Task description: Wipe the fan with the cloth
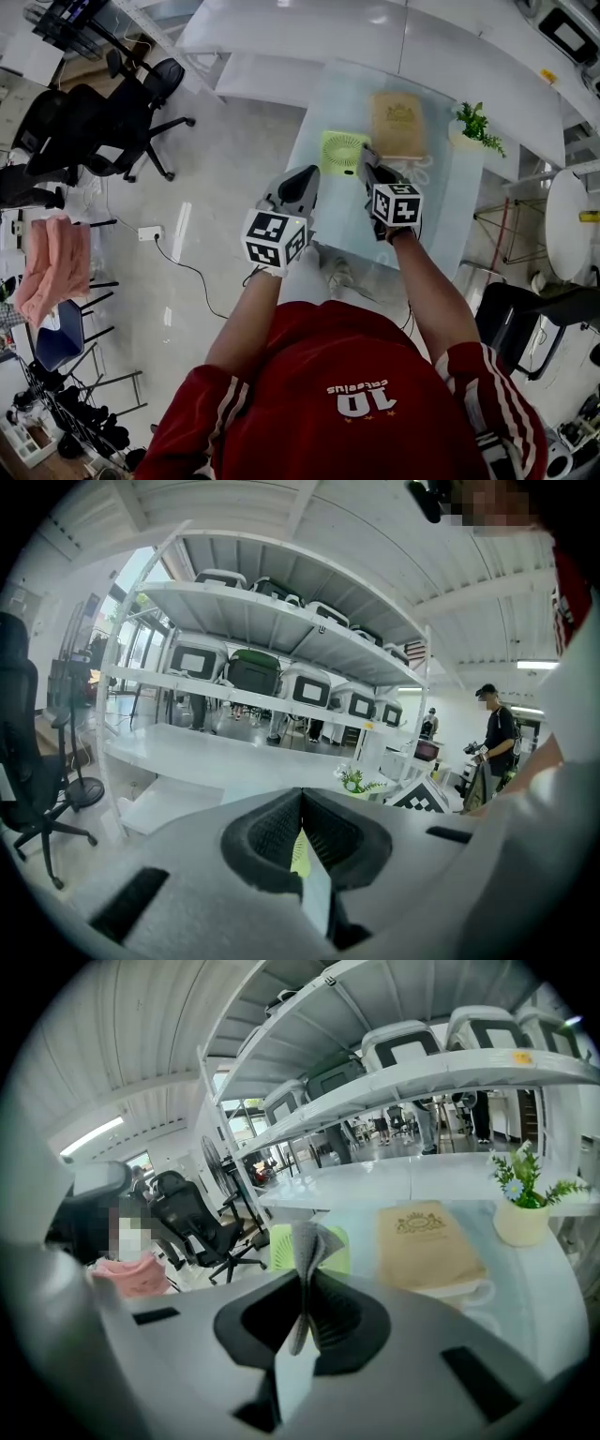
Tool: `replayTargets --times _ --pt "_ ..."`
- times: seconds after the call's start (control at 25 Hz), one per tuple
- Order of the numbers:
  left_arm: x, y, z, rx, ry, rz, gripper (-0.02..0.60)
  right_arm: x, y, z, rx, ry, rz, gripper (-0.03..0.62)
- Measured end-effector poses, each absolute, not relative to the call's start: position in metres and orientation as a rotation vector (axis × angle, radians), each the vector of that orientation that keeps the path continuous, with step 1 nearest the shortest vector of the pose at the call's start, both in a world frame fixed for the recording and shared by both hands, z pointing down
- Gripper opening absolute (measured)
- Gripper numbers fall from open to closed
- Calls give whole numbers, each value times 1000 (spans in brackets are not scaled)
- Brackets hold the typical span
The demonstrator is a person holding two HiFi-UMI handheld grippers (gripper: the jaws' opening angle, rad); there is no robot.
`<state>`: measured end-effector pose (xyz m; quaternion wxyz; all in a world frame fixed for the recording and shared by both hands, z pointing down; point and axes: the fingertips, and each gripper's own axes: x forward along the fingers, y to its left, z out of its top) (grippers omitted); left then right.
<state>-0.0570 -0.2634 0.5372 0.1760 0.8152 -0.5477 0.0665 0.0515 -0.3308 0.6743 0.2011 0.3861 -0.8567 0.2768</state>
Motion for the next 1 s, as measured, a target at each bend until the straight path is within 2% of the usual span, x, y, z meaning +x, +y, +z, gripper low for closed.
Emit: replayTargets --times 1.0 --pt "-118 -277 544 2328 -1438 246 5 -48 -309 701 1022 -2349 781 23"
